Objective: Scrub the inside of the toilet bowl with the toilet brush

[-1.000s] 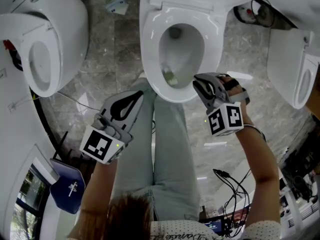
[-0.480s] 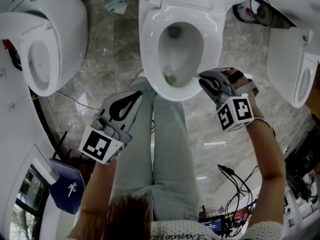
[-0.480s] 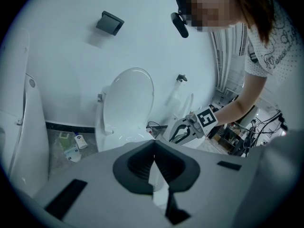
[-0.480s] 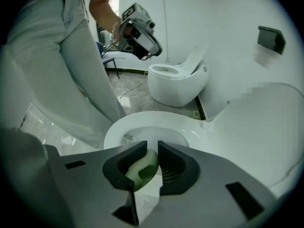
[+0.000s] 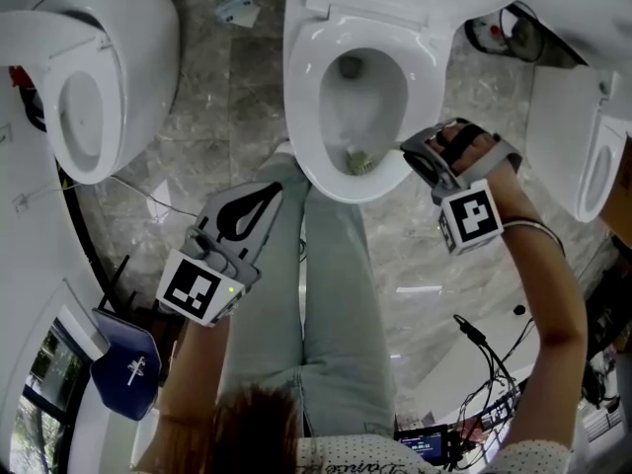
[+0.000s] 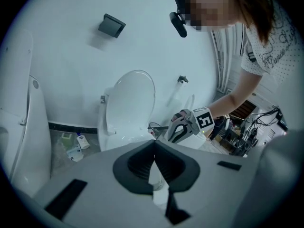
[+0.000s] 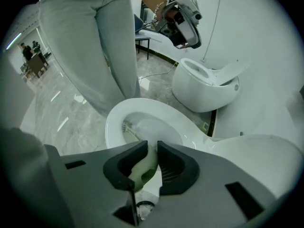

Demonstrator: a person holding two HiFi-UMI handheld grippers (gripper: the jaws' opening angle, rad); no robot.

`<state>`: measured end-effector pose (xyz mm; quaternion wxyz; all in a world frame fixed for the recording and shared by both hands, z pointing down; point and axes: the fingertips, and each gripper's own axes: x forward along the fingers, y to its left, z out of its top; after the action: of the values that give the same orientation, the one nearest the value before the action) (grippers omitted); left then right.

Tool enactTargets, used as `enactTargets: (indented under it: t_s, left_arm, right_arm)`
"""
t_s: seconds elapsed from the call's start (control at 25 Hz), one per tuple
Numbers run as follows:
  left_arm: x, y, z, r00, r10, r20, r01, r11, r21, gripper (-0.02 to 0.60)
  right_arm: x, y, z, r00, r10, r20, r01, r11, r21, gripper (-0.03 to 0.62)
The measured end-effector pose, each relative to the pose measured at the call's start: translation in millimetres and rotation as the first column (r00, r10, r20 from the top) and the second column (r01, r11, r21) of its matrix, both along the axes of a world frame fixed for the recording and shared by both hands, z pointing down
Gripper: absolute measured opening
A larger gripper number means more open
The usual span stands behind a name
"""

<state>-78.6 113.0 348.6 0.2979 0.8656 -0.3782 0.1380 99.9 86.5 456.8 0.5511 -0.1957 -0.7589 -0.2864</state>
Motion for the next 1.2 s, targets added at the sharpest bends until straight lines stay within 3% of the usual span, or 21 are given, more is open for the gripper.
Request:
enactTargets:
  t_s: [0.28, 0.48, 0.92, 1.08, 1.2]
  left_arm:
    - [-11, -4, 1, 0.999, -0.034, 0.002, 0.034, 0.999, 0.009, 0.003]
    - [-16, -5, 1, 0.999, -0.05, 0.002, 0.05, 0.999, 0.018, 0.003]
    - [-20, -6, 4, 0.997, -0.073, 0.004, 0.073, 0.997, 0.014, 0.003]
    - [-19, -4, 6, 0.997, -0.073, 0.003, 0.073, 0.997, 0.004, 0.003]
    - [-18, -3, 7, 0.997, -0.071, 0.0, 0.071, 0.997, -0.006, 0.003]
  right_arm:
    - [5, -29, 11, 0.991, -0.11, -0.07, 0.113, 0.993, 0.044, 0.077]
    - [13, -61, 20, 0.983, -0.133, -0.127, 0.143, 0.987, 0.072, 0.077]
    - [9, -139, 23, 0.973, -0.183, -0.141, 0.218, 0.931, 0.292, 0.074]
    - [8, -138, 25, 0.97, -0.195, -0.143, 0.229, 0.932, 0.282, 0.075]
    - [7, -120, 22, 0.973, -0.178, -0.145, 0.208, 0.951, 0.229, 0.075]
